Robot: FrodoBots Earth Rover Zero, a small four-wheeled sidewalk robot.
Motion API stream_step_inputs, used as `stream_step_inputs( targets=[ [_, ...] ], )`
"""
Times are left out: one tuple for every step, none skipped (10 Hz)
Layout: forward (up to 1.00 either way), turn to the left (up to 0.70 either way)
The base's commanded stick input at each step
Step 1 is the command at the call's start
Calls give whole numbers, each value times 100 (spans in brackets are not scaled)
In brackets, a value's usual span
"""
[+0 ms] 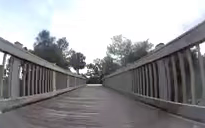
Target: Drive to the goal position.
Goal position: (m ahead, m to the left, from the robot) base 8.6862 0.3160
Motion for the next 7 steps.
stream_step_inputs(
  targets=[
    [85, 0],
    [85, 0],
    [85, 0],
    [85, 0],
    [85, 0],
    [85, 0],
    [85, 0]
  ],
)
